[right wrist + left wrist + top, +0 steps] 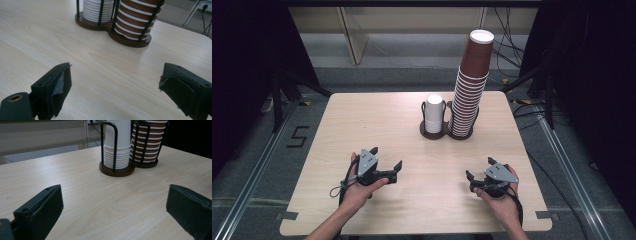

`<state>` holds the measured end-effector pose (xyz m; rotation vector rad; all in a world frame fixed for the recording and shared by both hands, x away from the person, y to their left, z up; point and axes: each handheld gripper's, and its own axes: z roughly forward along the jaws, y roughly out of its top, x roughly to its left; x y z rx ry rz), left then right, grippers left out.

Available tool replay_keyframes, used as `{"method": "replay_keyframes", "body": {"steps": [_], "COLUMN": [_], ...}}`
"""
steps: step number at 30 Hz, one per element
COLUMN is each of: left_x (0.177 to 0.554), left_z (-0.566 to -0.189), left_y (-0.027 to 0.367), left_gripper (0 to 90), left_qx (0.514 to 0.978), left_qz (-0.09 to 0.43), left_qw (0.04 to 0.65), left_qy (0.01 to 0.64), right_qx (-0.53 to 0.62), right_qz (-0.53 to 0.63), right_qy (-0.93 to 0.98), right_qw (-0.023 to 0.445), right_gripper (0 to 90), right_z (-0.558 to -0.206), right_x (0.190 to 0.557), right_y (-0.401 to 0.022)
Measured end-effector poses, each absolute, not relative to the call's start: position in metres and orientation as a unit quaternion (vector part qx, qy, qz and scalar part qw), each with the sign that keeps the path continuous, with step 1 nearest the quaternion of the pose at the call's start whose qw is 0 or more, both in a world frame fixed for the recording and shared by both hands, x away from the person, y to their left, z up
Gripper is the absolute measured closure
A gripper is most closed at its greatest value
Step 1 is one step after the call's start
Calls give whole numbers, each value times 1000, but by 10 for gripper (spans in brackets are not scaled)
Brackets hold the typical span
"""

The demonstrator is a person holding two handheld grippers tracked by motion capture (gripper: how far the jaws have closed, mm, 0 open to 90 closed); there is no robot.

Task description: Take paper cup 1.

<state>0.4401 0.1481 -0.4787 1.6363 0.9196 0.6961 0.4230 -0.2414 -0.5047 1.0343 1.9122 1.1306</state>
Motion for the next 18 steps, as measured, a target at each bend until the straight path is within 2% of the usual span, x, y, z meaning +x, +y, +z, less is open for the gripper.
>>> {"method": "replay_keyframes", "body": {"steps": [9, 12, 18], "left_x": [440, 439, 439], "left_z": [-478, -478, -472], "left_y": [144, 143, 144], "left_gripper": [13, 13, 17], "left_qx": [692, 693, 684], "left_qz": [291, 290, 292], "left_qw": [541, 541, 554], "left_qy": [380, 378, 373], "right_qx": [390, 398, 392], "right_qz": [433, 432, 438], "right_qy": [737, 739, 734], "right_qw": [343, 329, 340], "right_gripper": [102, 102, 109], "right_z": [-505, -504, -500], "right_x": [422, 422, 425], "right_y": [-241, -242, -239]}}
